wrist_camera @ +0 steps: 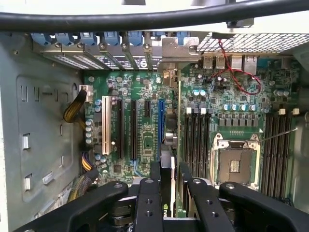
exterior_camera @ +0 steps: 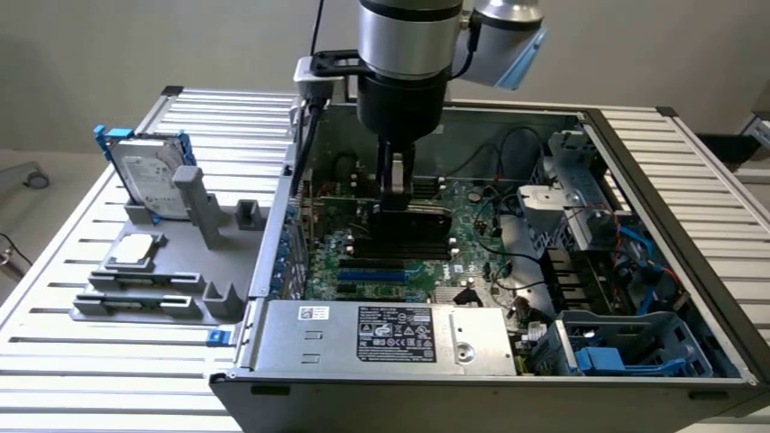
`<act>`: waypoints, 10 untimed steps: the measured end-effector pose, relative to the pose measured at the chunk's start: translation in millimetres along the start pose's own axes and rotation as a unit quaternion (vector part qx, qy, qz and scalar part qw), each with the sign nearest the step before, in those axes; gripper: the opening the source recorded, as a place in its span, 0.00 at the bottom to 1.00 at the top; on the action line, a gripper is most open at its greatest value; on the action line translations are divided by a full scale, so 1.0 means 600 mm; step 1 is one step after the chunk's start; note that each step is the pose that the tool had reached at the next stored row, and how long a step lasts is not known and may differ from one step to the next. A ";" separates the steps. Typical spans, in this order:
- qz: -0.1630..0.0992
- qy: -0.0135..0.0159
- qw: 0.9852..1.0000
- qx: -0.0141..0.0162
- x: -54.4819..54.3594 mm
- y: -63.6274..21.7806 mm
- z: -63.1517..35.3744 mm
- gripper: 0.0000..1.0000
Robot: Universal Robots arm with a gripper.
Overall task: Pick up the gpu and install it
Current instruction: 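Insert the gpu into the slot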
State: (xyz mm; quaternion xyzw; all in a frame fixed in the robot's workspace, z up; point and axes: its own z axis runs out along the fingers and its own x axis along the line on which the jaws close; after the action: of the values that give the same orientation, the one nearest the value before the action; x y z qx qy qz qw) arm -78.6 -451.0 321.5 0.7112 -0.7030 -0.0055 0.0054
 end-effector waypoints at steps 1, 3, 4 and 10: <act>0.000 0.000 1.000 0.000 0.002 0.001 0.002 0.26; 0.000 0.000 1.000 0.000 0.005 0.003 0.008 0.26; -0.001 0.000 1.000 0.000 0.006 0.004 0.011 0.26; -0.001 0.000 1.000 0.000 0.011 0.010 0.028 0.26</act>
State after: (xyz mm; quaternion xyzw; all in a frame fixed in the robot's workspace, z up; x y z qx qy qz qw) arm -84.8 -457.8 304.8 0.7118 -0.7023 -0.0055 0.0054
